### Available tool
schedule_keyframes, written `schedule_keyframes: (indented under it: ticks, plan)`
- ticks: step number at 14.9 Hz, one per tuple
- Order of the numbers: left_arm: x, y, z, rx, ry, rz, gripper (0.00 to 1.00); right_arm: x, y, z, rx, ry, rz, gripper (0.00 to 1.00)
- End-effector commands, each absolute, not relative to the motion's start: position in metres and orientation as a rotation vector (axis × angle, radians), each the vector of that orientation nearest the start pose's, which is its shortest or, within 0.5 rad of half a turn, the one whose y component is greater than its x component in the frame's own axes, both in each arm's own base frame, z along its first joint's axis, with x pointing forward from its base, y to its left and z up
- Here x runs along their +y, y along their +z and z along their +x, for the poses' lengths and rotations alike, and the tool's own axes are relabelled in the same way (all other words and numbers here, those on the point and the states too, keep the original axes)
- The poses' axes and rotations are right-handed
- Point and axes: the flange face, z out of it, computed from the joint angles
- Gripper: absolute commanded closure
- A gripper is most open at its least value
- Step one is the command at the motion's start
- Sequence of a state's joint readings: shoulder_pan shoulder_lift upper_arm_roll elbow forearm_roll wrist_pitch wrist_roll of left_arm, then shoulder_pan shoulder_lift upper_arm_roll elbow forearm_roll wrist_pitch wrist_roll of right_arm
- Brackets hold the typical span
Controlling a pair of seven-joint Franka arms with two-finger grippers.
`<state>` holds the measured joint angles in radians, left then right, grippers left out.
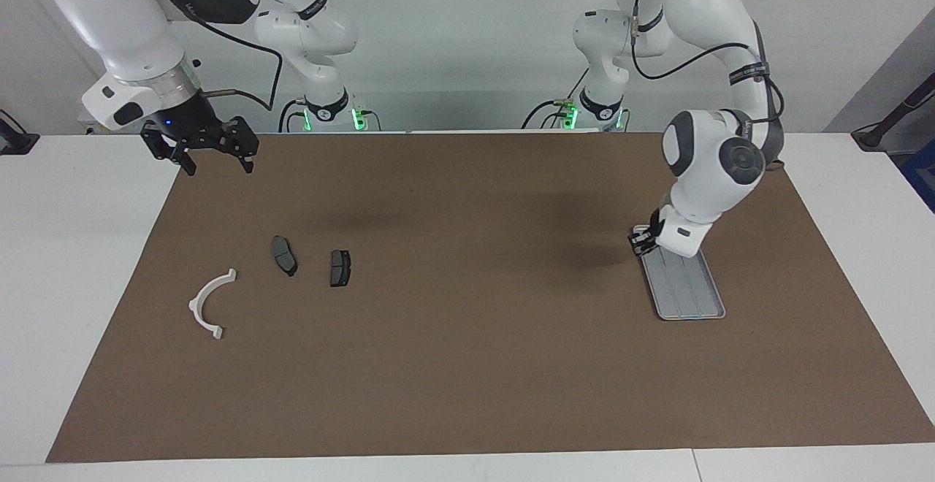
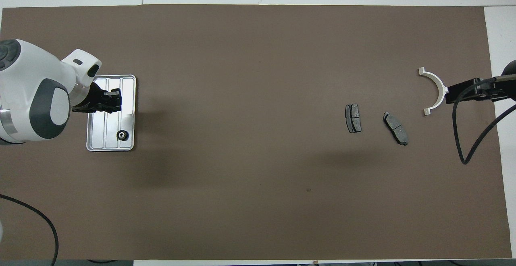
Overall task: Pick bearing gear from pile to tray
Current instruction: 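Carry the gear to the tray with the left gripper and release it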
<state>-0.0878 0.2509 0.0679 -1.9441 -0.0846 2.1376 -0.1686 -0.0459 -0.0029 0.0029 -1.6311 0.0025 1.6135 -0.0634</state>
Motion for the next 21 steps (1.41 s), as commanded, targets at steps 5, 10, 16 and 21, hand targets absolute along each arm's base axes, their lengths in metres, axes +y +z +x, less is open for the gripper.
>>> schedule_keyframes:
  ticks: [5,10,16,21]
  plan:
    - [-0.005,0.338,0.588,-0.346,0.032,-3.172,1.0,-0.025,0.6,0.548,-0.003,0.013,-3.151,0.0]
    - [0.019,0.336,0.585,-0.394,0.032,-3.148,1.0,-0.026,0.6,0.548,-0.001,0.01,-3.151,0.0]
    - [0.011,0.335,0.588,-0.338,-0.019,-3.101,1.0,-0.024,0.597,0.548,-0.003,0.015,-3.151,0.0]
    - [0.021,0.329,0.588,-0.361,-0.025,-3.096,1.0,-0.024,0.597,0.549,-0.003,0.01,-3.149,0.0]
